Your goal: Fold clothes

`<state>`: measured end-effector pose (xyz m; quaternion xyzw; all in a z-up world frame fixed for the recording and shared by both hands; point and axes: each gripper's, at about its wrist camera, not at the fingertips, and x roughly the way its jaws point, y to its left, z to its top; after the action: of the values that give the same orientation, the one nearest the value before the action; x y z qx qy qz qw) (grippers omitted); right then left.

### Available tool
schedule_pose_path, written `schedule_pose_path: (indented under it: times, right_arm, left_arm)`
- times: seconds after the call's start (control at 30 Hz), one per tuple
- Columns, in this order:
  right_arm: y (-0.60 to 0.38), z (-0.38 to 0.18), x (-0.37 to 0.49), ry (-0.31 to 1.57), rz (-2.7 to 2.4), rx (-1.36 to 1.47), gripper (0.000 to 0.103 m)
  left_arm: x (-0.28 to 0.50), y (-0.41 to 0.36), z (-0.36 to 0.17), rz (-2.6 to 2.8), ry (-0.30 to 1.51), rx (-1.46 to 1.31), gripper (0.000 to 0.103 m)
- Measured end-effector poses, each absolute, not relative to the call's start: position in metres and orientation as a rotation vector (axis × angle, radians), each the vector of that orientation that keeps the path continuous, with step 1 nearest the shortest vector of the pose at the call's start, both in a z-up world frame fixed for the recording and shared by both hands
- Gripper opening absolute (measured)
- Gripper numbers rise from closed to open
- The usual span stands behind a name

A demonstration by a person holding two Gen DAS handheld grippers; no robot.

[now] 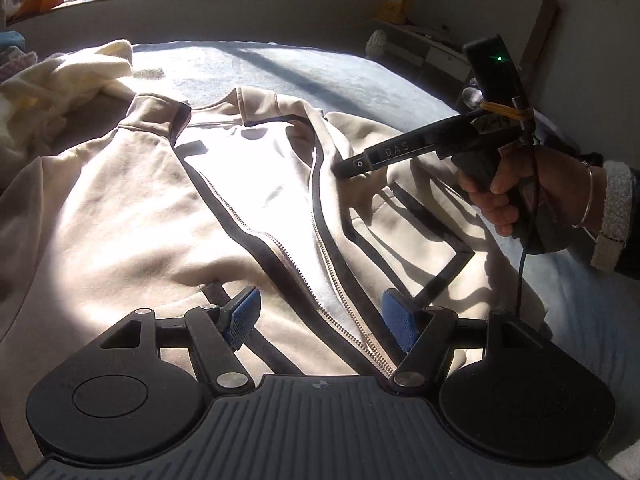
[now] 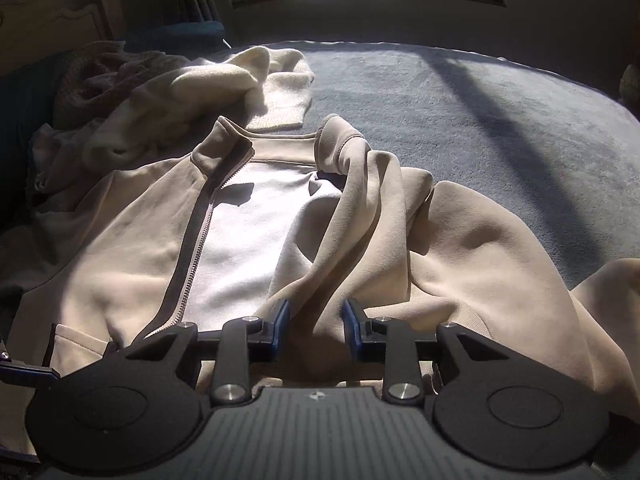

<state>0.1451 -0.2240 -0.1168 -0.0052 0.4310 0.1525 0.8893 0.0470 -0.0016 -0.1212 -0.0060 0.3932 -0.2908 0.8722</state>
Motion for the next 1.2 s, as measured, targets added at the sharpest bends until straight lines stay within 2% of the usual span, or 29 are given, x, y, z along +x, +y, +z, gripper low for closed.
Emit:
schedule_pose_path:
  times: [0.27, 0.4, 0.53, 0.67, 0.7, 0.87, 1.2]
  right_arm:
    - [-0.234, -0.145, 0.141, 0.91, 0.342, -0.042, 0.03]
    - [-0.247, -0.152, 0.139, 0.9, 0.385, 0.001, 0.03]
    - [-0.259, -0.158, 0.141, 0.89, 0.433, 0.044, 0.03]
    - [-0.27, -0.164, 0.139, 0.864, 0.482, 0.078, 0.029]
    - [-0.272, -0.165, 0.139, 0.856, 0.492, 0.082, 0.029]
    - [-0.281, -0.171, 0.136, 0.814, 0.545, 0.1, 0.029]
    - [-0.294, -0.18, 0.134, 0.769, 0.575, 0.185, 0.029]
  left_arm:
    - [0.072, 0.009, -0.107, -0.516, 0.914, 0.098, 0.068]
    - [0.083, -0.006, -0.113, -0.52, 0.903, 0.093, 0.068]
    - [0.094, -0.021, -0.119, -0.524, 0.891, 0.088, 0.064]
    - [0.102, -0.033, -0.128, -0.53, 0.878, 0.037, 0.049]
    - [0.103, -0.036, -0.131, -0.535, 0.878, 0.03, 0.04]
    - [0.11, -0.05, -0.145, -0.558, 0.876, -0.002, 0.022]
    - [0.125, -0.078, -0.171, -0.602, 0.873, -0.065, 0.019]
